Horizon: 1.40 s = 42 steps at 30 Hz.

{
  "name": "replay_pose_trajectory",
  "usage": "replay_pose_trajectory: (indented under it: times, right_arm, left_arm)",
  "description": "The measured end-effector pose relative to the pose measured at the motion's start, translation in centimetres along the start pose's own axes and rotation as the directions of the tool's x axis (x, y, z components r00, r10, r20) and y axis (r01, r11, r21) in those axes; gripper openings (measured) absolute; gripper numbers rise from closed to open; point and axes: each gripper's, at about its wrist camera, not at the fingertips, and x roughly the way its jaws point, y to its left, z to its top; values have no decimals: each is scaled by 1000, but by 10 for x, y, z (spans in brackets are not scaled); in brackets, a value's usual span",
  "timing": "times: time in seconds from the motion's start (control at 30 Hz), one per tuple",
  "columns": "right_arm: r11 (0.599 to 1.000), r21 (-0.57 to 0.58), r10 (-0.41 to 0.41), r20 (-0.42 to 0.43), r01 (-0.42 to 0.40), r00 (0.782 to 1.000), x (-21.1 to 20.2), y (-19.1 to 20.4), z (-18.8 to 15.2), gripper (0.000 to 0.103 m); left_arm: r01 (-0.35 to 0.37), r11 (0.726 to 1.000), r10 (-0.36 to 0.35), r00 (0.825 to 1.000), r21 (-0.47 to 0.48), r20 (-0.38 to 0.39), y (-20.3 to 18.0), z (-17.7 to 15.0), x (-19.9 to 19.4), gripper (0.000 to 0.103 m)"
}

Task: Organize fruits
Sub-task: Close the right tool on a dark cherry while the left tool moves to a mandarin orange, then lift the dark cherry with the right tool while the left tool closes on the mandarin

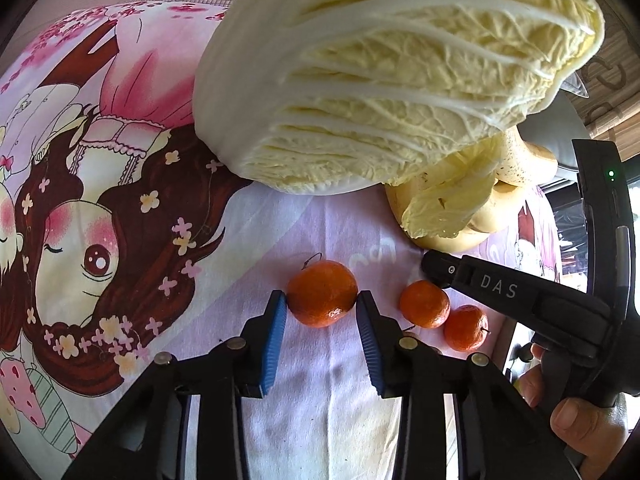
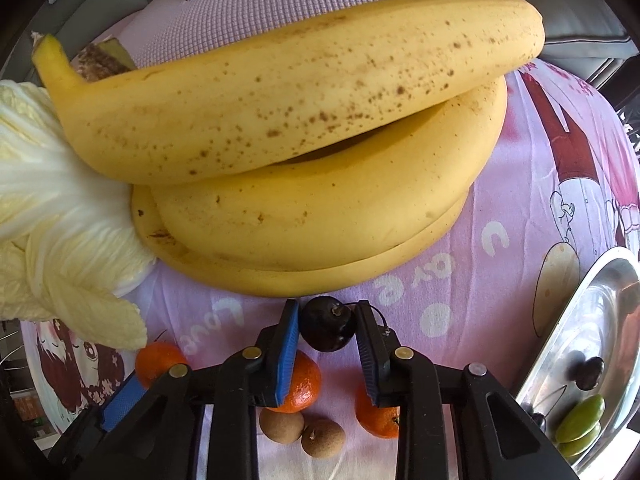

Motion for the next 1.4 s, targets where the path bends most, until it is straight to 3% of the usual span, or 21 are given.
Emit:
replay_pose_trajectory:
  times: [0.43, 0.5, 0.87, 0.97, 1.2, 1.4]
  right_arm:
    - [1000, -10, 24, 84, -23, 996, -32, -16, -28, 30]
    - [1000, -18, 22, 112, -20, 993, -42, -19, -34, 30]
    - [999, 2, 49, 152, -50, 987, -63, -25, -79, 30]
    - [998, 11, 54, 157, -57, 986, -62, -25, -85, 30]
    - [989, 76, 116, 149, -129, 982, -52, -36, -101, 30]
    - [983, 92, 144, 160, -160, 977, -47, -41, -109, 30]
  left_arm:
    - [20, 1000, -20, 1000, 12, 13, -7, -21, -25, 36]
    - [25, 1000, -25, 1000, 14, 13, -8, -28, -29, 21]
    - [46, 999, -46, 999, 23, -25, -22, -47, -36, 20]
    - [35, 999, -35, 999, 15, -31, -22, -49, -30, 20]
    - [17, 1000, -17, 999, 8, -51, -22, -51, -13, 38]
    - [45, 999, -43, 996, 21, -84, -29, -54, 14, 39]
